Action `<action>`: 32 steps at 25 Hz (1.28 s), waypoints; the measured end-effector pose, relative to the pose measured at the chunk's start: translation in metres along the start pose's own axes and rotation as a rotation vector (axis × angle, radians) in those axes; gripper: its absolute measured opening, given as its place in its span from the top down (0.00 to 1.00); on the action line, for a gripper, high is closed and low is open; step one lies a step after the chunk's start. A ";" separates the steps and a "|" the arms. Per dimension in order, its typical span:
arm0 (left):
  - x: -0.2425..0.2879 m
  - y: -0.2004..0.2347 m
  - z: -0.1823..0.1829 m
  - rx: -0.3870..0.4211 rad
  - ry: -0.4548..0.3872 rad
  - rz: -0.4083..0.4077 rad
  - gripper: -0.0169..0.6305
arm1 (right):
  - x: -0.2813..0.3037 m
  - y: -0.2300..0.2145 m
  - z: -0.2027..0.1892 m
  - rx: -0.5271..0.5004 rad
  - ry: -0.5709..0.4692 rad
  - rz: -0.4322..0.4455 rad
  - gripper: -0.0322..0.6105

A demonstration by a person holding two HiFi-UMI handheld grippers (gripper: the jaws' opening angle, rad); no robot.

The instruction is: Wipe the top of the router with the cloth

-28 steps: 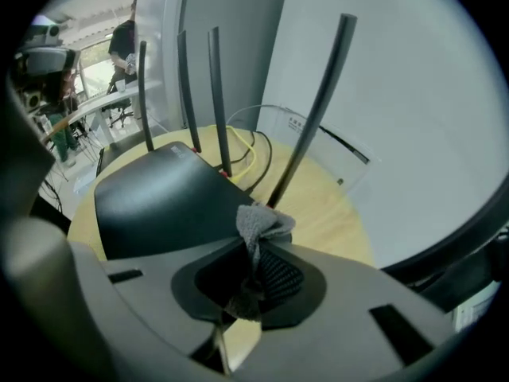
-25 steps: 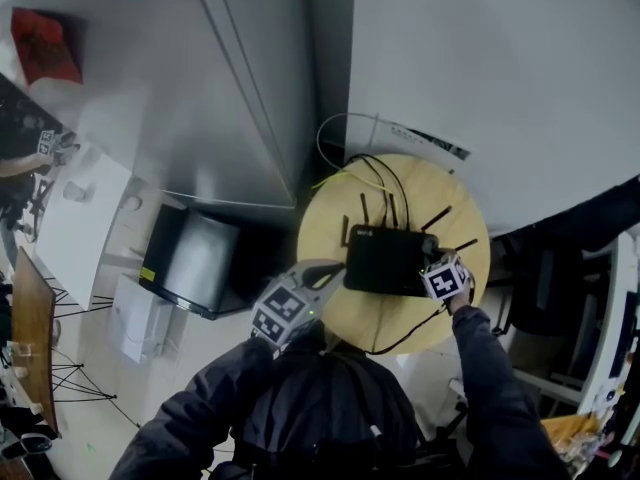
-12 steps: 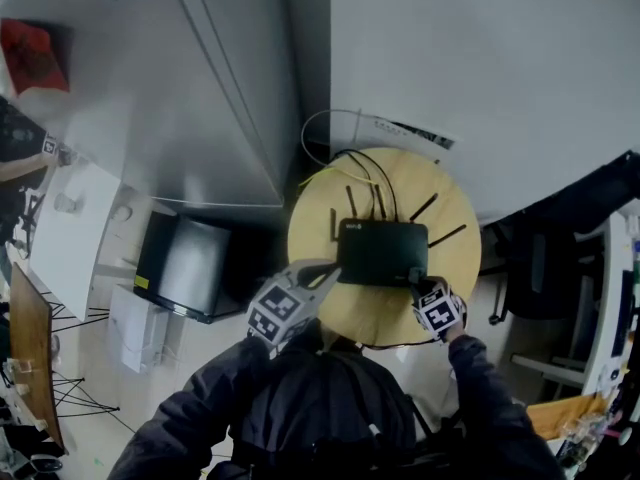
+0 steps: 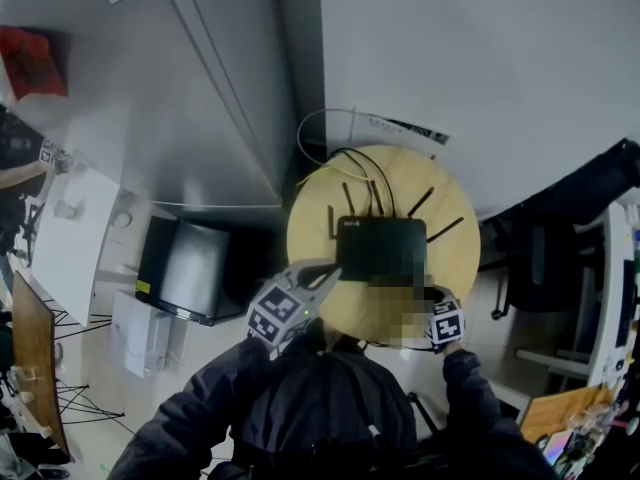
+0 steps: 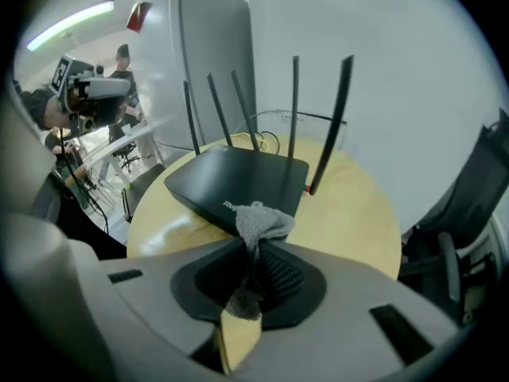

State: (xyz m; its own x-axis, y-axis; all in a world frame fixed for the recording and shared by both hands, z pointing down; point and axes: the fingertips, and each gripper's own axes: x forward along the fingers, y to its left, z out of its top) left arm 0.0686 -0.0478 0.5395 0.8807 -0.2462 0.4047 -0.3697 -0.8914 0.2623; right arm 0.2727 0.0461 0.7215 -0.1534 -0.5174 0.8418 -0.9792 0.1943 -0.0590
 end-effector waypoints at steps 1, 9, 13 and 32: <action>-0.001 0.000 0.000 0.001 0.000 0.001 0.99 | -0.001 -0.001 -0.008 0.030 0.004 -0.006 0.84; -0.006 0.002 -0.004 0.007 0.017 -0.004 0.99 | 0.015 -0.015 -0.026 0.079 0.078 -0.066 0.84; -0.009 0.002 -0.002 0.019 0.019 0.000 0.99 | 0.030 -0.003 -0.021 0.050 0.105 -0.043 0.84; -0.045 0.027 -0.009 0.000 0.006 0.058 0.99 | 0.089 0.188 0.051 -0.172 0.087 0.231 0.84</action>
State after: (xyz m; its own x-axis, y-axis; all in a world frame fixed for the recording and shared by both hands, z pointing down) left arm 0.0166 -0.0571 0.5362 0.8561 -0.2949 0.4244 -0.4199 -0.8756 0.2387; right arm 0.0680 -0.0061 0.7577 -0.3503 -0.3712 0.8599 -0.8817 0.4406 -0.1690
